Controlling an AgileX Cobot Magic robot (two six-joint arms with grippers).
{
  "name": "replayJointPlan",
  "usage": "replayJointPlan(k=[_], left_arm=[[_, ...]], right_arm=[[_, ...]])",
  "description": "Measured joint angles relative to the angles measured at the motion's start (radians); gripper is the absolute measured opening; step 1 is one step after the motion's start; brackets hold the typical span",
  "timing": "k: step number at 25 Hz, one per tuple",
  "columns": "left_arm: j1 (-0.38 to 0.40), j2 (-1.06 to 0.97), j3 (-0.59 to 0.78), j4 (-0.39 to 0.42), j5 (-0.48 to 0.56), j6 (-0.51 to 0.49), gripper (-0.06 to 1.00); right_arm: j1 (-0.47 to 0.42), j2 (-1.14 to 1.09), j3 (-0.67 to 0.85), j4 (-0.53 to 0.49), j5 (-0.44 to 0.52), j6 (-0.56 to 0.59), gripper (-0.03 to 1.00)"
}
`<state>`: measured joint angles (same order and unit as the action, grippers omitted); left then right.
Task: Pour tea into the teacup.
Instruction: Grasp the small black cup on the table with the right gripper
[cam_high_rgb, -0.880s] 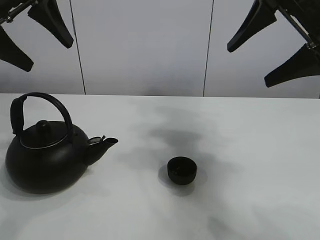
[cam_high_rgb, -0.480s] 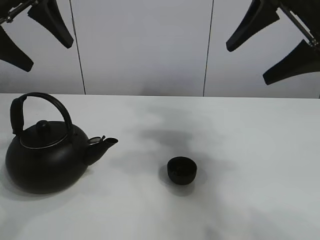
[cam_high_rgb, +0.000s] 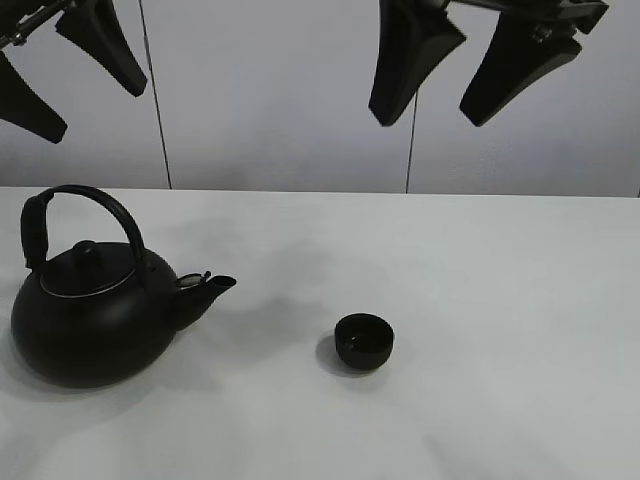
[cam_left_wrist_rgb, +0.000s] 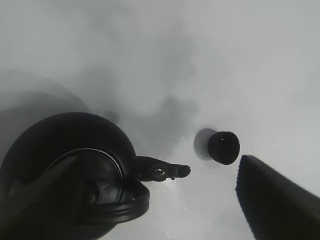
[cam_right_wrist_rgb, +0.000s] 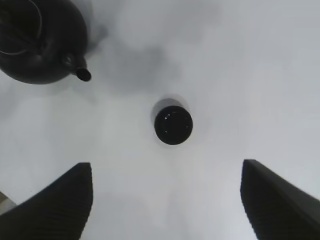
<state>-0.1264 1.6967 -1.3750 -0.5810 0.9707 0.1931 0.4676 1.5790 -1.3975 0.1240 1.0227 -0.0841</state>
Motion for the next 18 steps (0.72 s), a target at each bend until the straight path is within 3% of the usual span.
replayJointPlan(k=[5,18], left_arm=[[0.0,0.0,0.0,0.0,-0.004,0.0,0.6],[0.0,0.0,0.0,0.0,-0.006,0.0,0.6]], right_arm=[[0.058,0.112,-0.001,-0.107,0.052,0.084,0.56],[0.06,0.377,-0.001,-0.038,-0.033,0.137,0.56]])
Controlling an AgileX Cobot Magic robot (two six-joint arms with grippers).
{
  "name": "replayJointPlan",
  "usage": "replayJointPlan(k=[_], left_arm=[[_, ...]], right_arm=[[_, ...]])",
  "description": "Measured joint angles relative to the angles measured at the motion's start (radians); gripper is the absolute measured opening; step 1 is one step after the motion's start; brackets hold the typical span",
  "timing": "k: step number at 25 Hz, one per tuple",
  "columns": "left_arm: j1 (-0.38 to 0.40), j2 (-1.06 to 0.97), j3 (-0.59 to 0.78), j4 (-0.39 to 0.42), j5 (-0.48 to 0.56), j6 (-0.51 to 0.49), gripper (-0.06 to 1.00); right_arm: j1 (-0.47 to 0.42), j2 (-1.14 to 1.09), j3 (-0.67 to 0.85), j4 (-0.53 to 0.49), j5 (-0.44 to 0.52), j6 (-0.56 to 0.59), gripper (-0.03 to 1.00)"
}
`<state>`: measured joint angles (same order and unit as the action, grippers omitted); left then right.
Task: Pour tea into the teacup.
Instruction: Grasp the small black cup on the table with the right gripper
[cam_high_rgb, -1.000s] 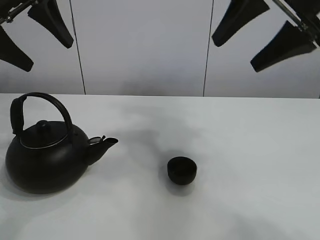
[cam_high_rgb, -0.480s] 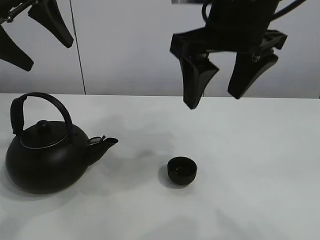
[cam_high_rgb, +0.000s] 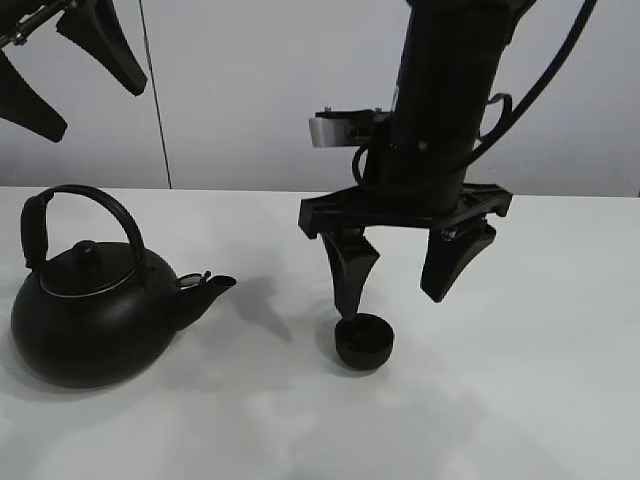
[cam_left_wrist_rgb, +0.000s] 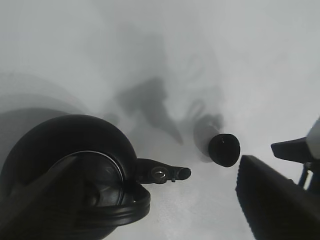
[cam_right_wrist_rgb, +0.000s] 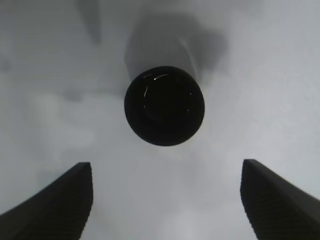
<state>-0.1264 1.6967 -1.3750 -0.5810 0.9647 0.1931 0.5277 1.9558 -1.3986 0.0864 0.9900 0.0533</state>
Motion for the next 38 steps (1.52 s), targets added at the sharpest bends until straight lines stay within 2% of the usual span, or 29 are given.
replayJointPlan(k=[9,19,22,26,33,38], left_arm=[[0.0,0.0,0.0,0.0,0.0,0.0,0.6],[0.0,0.0,0.0,0.001,-0.001,0.0,0.6],[0.0,0.0,0.0,0.001,-0.001,0.0,0.6],[0.0,0.0,0.0,0.001,-0.001,0.0,0.6],[0.0,0.0,0.0,0.001,-0.001,0.0,0.6],[0.0,0.0,0.0,0.001,-0.001,0.0,0.6]], right_arm=[[0.0,0.084,0.0,0.008,-0.085,0.027,0.56],[0.0,0.149,0.0,0.007,-0.122,0.048,0.56],[0.0,0.155,0.0,0.006,-0.13,0.05,0.52],[0.0,0.155,0.0,0.006,-0.145,0.051,0.4],[0.0,0.139,0.0,0.012,-0.137,0.051,0.4],[0.004,0.05,0.0,0.015,-0.114,0.051,0.4]])
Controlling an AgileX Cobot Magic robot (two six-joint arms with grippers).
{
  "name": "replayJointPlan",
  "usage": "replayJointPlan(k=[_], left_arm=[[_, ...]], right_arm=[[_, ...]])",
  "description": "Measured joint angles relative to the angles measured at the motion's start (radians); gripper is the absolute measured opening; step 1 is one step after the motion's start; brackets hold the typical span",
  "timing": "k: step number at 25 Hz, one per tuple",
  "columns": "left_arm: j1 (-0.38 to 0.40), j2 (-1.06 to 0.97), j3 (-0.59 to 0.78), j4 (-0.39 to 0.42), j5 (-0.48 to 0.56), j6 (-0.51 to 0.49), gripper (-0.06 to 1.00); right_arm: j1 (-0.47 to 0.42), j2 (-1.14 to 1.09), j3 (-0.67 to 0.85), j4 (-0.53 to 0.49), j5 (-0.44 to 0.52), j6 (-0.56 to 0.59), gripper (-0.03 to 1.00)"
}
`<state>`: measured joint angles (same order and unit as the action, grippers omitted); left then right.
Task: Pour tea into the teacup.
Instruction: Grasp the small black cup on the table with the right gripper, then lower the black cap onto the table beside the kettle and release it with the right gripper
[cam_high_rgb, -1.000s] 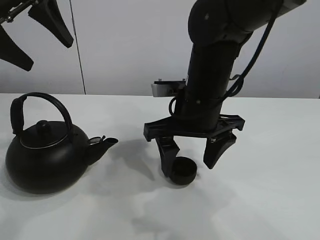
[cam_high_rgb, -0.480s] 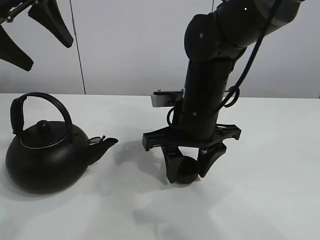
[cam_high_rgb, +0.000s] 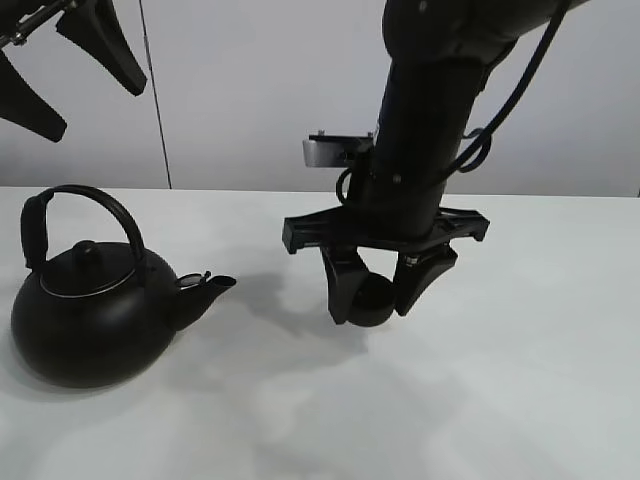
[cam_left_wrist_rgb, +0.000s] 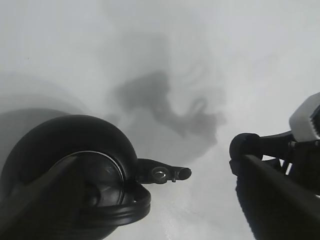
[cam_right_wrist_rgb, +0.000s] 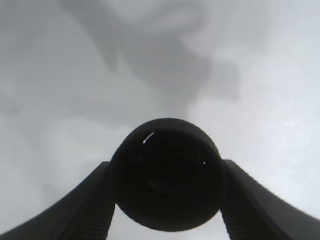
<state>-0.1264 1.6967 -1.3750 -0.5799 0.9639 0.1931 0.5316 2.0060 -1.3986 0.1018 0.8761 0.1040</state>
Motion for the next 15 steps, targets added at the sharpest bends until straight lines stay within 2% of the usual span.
replayJointPlan(k=[4,9,15], left_arm=[[0.0,0.0,0.0,0.0,0.0,0.0,0.6],[0.0,0.0,0.0,0.0,-0.003,0.0,0.6],[0.0,0.0,0.0,0.0,-0.003,0.0,0.6]], right_arm=[[0.043,-0.031,0.0,0.0,-0.013,-0.005,0.4],[0.138,-0.019,0.0,0.004,-0.094,-0.018,0.4],[0.152,0.043,0.0,0.008,-0.168,-0.017,0.4]])
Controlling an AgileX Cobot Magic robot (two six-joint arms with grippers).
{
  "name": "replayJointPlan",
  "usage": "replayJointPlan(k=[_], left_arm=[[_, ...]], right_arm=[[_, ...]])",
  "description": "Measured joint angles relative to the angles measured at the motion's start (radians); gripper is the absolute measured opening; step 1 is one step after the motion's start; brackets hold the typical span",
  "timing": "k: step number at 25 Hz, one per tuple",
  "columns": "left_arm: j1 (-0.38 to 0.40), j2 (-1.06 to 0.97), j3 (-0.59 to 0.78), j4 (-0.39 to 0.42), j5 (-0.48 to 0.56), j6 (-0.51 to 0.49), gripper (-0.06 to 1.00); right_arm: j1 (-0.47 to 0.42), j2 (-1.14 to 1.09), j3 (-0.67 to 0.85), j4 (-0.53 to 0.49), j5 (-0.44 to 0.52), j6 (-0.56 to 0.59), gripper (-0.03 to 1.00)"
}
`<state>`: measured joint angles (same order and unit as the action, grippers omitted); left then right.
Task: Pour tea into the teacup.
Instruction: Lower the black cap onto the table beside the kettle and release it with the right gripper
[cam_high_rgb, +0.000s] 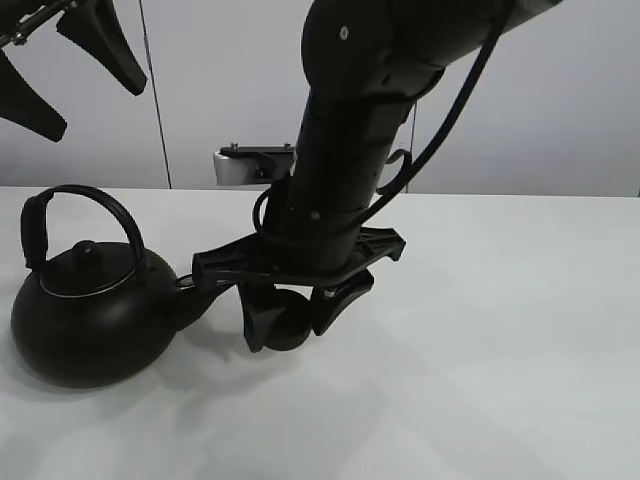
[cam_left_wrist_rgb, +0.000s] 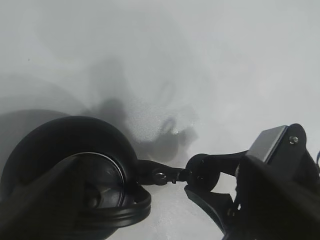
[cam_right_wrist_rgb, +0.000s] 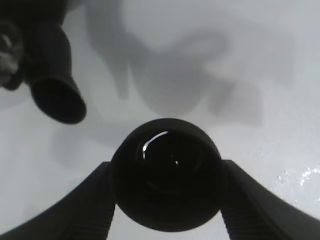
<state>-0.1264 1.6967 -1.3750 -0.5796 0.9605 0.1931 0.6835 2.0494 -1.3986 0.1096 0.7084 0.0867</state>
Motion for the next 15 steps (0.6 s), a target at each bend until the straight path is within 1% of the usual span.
replayJointPlan(k=[2,10,15], left_arm=[[0.0,0.0,0.0,0.0,0.0,0.0,0.6],[0.0,0.0,0.0,0.0,0.0,0.0,0.6],[0.0,0.0,0.0,0.0,0.0,0.0,0.6]], right_arm=[[0.0,0.023,-0.001,0.0,-0.03,0.008,0.4],[0.0,0.072,-0.021,-0.008,-0.077,0.018,0.4],[0.0,0.085,-0.026,-0.015,-0.08,0.035,0.4]])
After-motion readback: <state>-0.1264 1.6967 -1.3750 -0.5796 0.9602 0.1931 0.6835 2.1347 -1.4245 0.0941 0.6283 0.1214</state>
